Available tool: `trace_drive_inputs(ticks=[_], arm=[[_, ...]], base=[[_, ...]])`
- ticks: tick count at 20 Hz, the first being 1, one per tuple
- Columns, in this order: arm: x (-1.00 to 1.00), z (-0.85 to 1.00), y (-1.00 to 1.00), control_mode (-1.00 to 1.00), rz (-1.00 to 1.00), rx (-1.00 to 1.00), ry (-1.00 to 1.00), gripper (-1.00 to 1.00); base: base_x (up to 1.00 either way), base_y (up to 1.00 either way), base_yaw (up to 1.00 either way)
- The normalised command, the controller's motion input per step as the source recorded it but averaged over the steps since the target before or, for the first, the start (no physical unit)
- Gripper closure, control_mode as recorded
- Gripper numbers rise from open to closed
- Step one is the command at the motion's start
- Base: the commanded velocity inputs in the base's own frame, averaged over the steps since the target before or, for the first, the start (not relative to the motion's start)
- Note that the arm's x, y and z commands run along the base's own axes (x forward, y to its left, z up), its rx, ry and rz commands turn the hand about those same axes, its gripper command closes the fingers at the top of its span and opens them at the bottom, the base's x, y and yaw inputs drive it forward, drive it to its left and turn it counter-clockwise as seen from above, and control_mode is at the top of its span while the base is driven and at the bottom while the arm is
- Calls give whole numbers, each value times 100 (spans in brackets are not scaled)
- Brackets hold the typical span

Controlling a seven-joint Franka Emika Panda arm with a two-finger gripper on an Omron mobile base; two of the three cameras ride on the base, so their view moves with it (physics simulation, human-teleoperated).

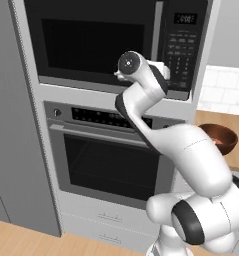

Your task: Open the microwave, place the bowl with waffle inside the microwave, then close the microwave door and turn it on.

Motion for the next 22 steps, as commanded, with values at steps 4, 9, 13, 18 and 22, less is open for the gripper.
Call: trace_drive_inputs(ticks=[4,9,13,18,22], arm=[[0,-75,100,-100,18,13,-43,100],[-19,-52,100,-100,20,5,-19,100],[-69,-43,100,-100,18,-6,-4,100],[-81,-72,100,-100,19,-9,-15,100],[-84,-73,89,-100,15,-6,-20,-100]], base=[[0,0,0],[0,0,0],[0,0,0],[0,0,0],[0,0,0]])
